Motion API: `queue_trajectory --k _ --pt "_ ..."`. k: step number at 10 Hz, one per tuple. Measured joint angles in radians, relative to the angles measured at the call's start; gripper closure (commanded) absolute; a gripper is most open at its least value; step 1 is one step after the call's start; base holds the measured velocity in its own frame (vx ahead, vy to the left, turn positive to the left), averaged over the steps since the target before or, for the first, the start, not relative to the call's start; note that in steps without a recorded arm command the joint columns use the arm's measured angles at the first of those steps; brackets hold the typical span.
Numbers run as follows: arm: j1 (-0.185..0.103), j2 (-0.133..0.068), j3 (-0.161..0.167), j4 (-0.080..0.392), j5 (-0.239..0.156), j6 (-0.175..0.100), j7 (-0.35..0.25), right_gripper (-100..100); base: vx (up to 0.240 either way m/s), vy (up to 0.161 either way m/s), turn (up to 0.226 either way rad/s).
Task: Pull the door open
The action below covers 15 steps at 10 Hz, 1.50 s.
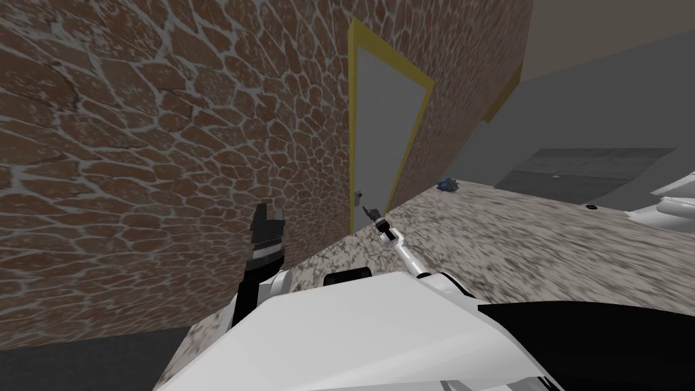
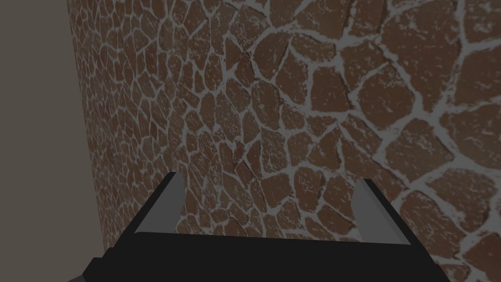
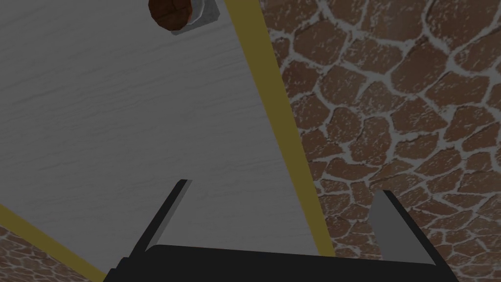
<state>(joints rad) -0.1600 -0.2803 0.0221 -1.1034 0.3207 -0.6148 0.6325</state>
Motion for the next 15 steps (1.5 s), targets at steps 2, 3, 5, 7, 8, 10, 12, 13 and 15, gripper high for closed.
queue_trajectory --k 2,3,5,7,8,10,12,13,15 --pt "-0.035 -0.014 0.001 0.071 0.018 -0.015 0.029 -100 0.093 -0.064 0.034" --pt "-0.050 -0.021 0.002 0.102 0.026 -0.022 0.043 -100 0.080 -0.060 0.028" --pt "-0.069 -0.029 0.006 0.148 0.044 -0.029 0.070 -100 0.077 -0.048 0.032" --pt "-0.091 -0.042 0.009 0.191 0.060 -0.034 0.093 -100 0.069 -0.040 0.026" --pt "-0.107 -0.045 0.010 0.218 0.067 -0.037 0.104 -100 0.062 -0.039 0.026" --pt "-0.127 -0.053 0.013 0.258 0.081 -0.044 0.126 -100 0.066 -0.039 0.021" --pt "-0.149 -0.060 0.014 0.304 0.093 -0.053 0.147 -100 0.060 -0.046 0.027" --pt "-0.161 -0.065 0.016 0.326 0.100 -0.056 0.158 -100 0.101 -0.055 0.030" --pt "-0.177 -0.074 0.019 0.358 0.115 -0.058 0.177 -100 0.067 -0.035 0.019"
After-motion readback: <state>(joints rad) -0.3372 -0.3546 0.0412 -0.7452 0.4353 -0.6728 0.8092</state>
